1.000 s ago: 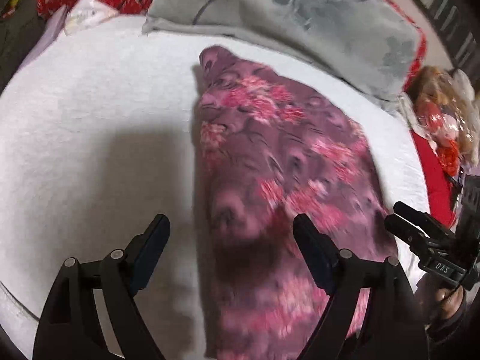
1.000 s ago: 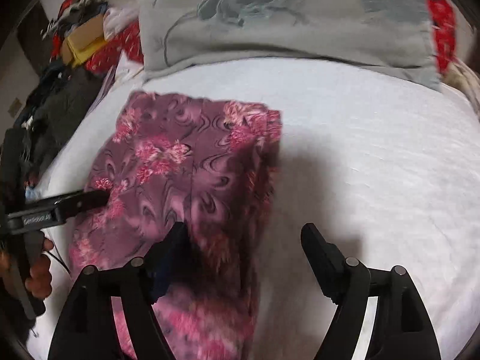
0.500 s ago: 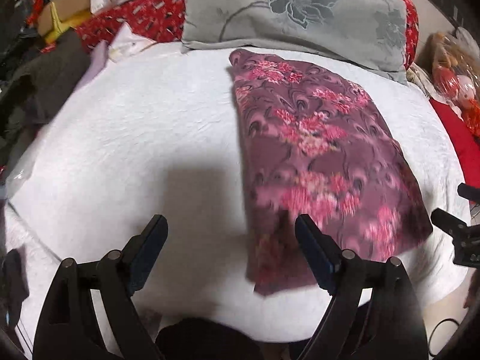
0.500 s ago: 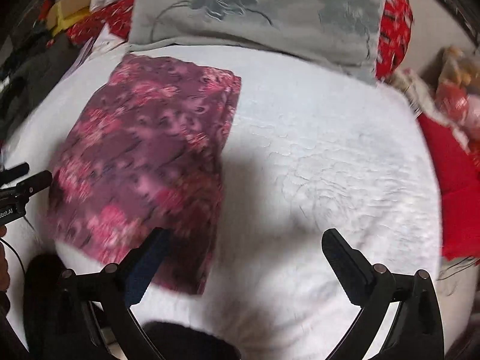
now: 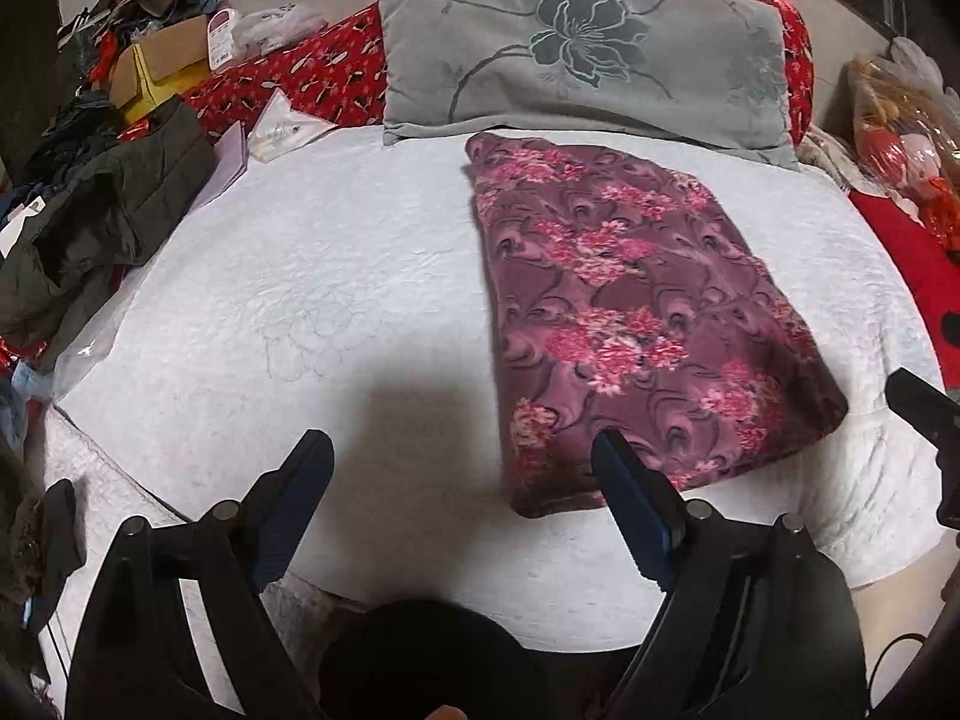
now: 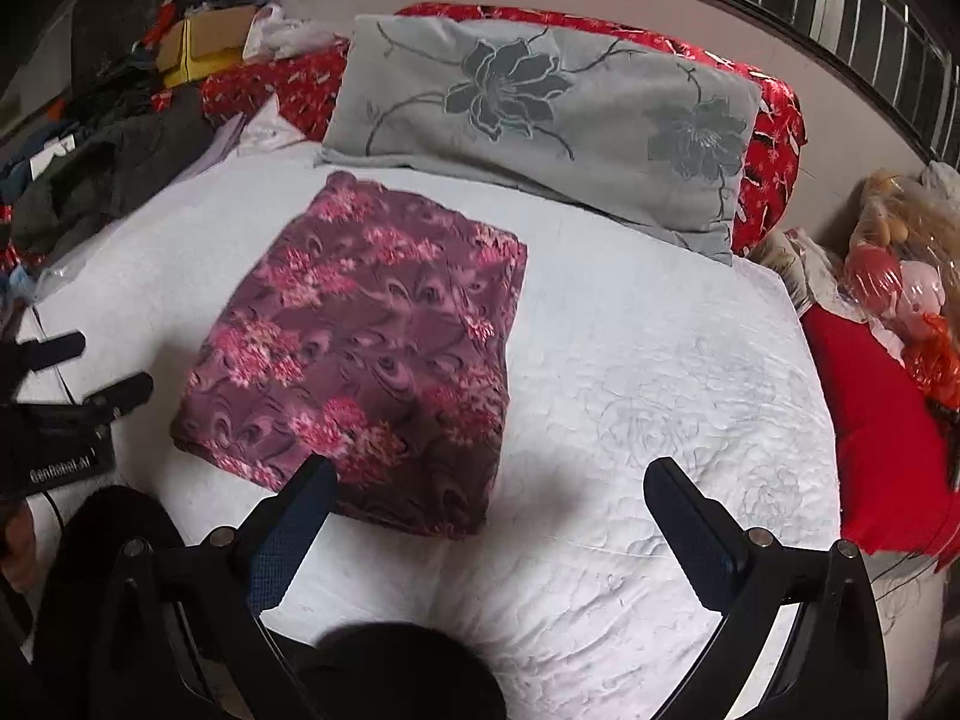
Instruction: Fold small clothes
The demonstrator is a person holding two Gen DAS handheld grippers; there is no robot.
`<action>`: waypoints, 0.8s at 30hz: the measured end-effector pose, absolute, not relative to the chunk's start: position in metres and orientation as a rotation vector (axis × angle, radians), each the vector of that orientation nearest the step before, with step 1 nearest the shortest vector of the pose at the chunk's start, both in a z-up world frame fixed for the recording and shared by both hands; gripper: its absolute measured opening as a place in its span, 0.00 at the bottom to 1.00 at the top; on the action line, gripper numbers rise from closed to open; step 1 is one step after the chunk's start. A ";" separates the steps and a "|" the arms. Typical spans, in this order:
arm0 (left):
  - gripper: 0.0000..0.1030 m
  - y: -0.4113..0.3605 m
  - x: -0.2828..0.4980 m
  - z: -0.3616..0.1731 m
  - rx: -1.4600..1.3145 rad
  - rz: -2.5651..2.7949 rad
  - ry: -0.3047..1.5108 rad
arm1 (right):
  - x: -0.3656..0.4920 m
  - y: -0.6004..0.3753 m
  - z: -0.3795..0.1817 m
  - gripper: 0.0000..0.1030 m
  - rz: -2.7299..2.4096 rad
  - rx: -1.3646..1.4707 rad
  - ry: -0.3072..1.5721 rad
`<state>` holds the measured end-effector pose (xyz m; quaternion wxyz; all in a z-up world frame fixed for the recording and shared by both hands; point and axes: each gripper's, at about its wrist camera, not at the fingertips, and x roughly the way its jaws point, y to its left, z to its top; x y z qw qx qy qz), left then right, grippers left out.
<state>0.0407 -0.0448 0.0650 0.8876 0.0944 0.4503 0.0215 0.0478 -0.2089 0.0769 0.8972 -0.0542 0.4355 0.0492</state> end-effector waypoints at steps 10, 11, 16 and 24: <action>0.86 -0.063 0.031 0.069 0.192 -0.036 0.936 | 0.046 -0.219 0.074 1.00 0.086 -0.039 0.922; 0.86 -0.065 0.031 0.069 0.194 -0.044 0.936 | 0.046 -0.221 0.073 1.00 0.086 -0.031 0.923; 0.86 -0.073 0.027 0.070 0.194 -0.067 0.938 | 0.044 -0.228 0.072 1.00 0.076 -0.010 0.930; 0.86 -0.084 0.025 0.069 0.178 -0.127 0.964 | 0.042 -0.235 0.069 1.00 0.072 -0.007 0.944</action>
